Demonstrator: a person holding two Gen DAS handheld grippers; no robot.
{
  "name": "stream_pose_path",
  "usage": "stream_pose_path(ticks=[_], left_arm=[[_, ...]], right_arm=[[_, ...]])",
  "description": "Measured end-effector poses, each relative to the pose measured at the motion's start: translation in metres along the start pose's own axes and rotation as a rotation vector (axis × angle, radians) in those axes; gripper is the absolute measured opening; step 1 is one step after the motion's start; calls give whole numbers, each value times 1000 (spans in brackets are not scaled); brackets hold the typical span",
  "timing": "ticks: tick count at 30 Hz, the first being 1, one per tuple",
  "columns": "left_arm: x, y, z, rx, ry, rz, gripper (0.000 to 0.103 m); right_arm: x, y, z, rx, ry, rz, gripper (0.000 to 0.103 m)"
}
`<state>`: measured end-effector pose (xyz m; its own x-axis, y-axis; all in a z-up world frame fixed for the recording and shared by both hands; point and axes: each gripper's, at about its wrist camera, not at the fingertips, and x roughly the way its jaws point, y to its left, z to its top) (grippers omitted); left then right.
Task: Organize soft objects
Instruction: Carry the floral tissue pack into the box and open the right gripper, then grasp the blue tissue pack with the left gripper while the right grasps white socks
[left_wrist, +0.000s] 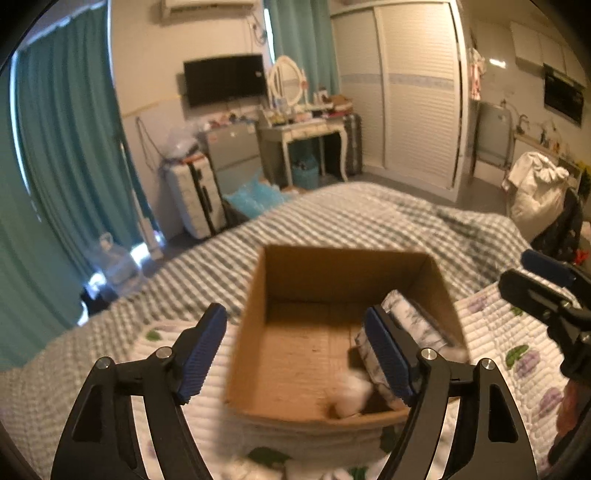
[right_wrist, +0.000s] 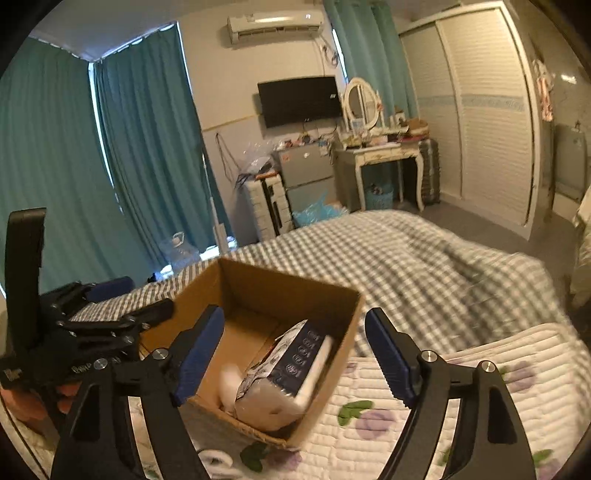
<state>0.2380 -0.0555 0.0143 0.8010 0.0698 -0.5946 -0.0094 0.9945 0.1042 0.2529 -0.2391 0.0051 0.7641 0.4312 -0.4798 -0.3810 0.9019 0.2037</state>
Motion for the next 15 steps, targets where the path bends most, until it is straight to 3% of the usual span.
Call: stream_pose_path(ticks=[3,5,7,9,11,15], left_arm=[[-41,1,7,10,-62,19,79],[-75,-1,8,13,-112,24,87],[-107,-2,3,10,-172,36,101],[-133,0,-6,7,-212,50,103],[-146,4,-14,-4,-212,55,103],[-156,8,-44,-23,-184,64,103]], right_arm=[[-35,6,10,-7,-18,-5,84],[-63,14,17,-24,-38,-12,87],[-90,27,21,-52,-58,-17,93],[-112,38,19,-83,-63,-21,97],[-127,49,14,-108,-50,-13,103],[-136,62,-12,-141,7,20,103]])
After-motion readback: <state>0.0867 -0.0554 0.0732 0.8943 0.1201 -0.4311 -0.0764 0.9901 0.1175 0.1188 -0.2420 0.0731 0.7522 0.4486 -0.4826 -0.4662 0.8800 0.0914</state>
